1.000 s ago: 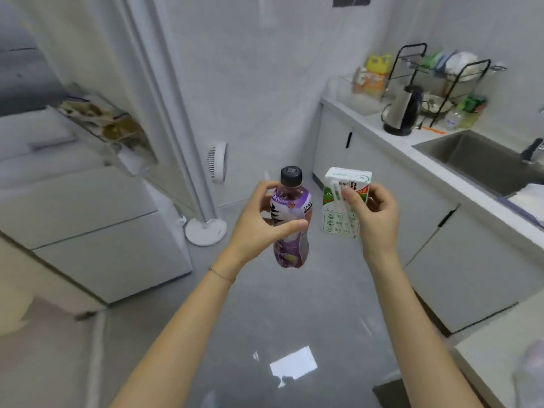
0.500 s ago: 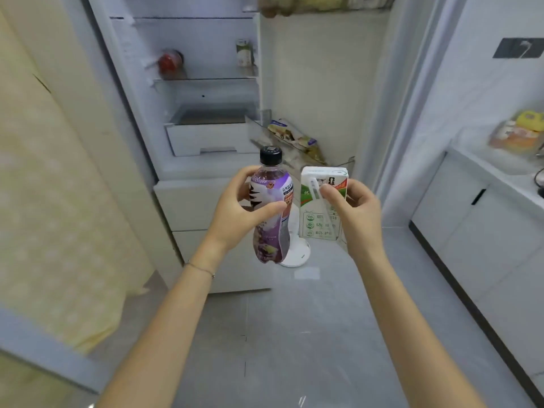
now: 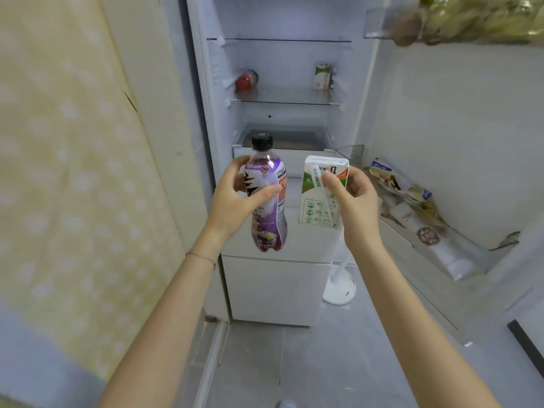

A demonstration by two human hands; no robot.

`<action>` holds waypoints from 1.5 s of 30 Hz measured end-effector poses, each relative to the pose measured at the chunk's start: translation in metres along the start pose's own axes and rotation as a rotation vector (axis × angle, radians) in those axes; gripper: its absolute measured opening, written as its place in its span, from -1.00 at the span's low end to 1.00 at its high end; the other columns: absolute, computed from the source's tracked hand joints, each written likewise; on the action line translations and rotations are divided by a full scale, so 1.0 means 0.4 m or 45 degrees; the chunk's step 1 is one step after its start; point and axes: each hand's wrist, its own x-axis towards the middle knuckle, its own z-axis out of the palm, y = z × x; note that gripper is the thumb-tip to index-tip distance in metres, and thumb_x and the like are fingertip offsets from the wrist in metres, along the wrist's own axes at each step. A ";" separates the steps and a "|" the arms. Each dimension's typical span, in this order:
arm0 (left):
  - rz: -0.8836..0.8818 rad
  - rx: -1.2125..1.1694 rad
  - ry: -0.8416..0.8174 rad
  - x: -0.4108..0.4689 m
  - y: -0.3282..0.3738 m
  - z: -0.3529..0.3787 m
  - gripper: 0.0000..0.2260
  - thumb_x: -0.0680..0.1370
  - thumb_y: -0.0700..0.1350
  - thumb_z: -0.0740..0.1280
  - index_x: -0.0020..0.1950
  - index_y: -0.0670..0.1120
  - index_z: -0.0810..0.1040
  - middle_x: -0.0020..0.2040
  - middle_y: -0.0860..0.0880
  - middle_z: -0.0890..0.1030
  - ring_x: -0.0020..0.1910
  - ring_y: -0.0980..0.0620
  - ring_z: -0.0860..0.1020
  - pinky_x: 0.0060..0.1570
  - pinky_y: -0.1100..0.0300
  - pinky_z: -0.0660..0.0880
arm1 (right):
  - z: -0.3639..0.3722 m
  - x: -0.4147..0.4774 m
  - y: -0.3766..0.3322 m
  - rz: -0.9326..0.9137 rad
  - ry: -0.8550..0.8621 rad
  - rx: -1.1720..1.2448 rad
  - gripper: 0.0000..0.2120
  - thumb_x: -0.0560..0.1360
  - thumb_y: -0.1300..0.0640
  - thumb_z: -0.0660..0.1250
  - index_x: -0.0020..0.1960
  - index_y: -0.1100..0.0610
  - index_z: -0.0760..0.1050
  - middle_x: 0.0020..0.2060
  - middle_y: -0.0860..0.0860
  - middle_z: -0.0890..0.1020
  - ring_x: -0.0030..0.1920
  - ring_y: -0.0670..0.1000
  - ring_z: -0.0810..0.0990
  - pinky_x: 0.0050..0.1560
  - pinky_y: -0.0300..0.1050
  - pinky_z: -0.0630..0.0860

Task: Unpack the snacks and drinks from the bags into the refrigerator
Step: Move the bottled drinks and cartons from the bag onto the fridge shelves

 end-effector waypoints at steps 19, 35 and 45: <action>0.224 -0.033 0.128 0.741 -0.176 -0.047 -0.49 0.39 -0.09 0.55 0.23 0.14 0.41 0.15 0.12 0.57 0.10 0.20 0.56 -0.02 0.23 0.57 | 0.321 0.756 0.165 -0.077 0.021 0.142 -0.71 0.46 0.01 0.46 0.13 0.08 0.54 -0.03 -0.02 0.69 -0.01 0.03 0.68 -0.08 0.10 0.65; 0.493 -0.043 0.084 1.185 -0.412 -0.007 -0.35 0.30 -0.15 0.61 0.24 0.17 0.36 0.20 0.19 0.51 0.23 0.06 0.52 0.19 0.09 0.55 | 0.417 1.126 0.289 -0.085 0.292 0.171 -0.78 0.43 0.04 0.46 0.06 -0.03 0.57 -0.01 -0.05 0.70 0.00 0.01 0.69 -0.01 0.15 0.64; 0.514 -0.021 0.123 1.303 -0.473 0.047 -0.35 0.29 -0.23 0.61 0.24 0.10 0.37 0.20 0.18 0.52 0.23 0.13 0.51 0.15 0.29 0.51 | 0.412 1.227 0.314 -0.062 0.263 0.252 -0.84 0.45 0.07 0.43 0.03 -0.05 0.56 0.00 -0.05 0.70 -0.02 -0.01 0.70 -0.10 -0.01 0.64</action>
